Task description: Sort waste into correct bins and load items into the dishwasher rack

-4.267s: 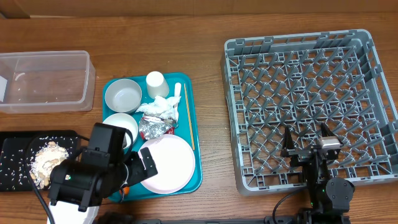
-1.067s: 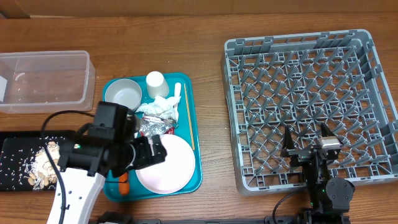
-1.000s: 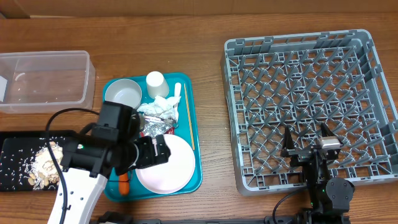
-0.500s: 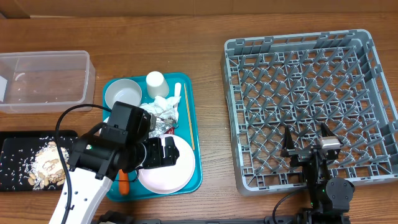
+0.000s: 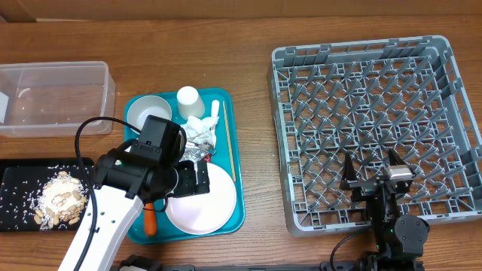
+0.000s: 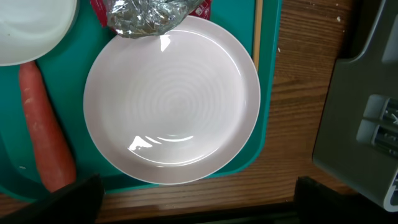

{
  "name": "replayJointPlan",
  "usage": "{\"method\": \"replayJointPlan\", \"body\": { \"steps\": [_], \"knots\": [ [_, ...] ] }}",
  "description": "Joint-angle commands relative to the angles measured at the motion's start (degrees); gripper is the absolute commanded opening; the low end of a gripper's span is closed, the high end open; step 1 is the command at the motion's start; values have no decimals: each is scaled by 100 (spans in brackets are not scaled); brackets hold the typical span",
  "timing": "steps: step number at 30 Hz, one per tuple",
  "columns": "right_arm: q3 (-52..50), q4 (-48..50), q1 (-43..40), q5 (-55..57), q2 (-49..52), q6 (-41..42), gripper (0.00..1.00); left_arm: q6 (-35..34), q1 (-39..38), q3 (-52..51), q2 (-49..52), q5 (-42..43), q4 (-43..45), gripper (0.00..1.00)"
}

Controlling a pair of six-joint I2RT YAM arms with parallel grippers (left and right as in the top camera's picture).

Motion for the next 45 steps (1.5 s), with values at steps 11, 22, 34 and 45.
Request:
{"method": "replayJointPlan", "body": {
  "steps": [11,22,34,45],
  "knots": [
    [-61,35,-33,-35,-57,-4,100,-494,28,1464,-4,-1412,-890,100],
    [-59,35,-33,-35,-57,-4,100,-879,1451,1543,-20,-1786,-1202,100],
    [-61,35,-33,-35,-57,-4,100,-876,2660,1543,-15,-1574,-1517,100],
    [-61,35,-33,-35,-57,-4,100,-876,2658,1543,-9,-1572,-1550,100]
  ]
}}
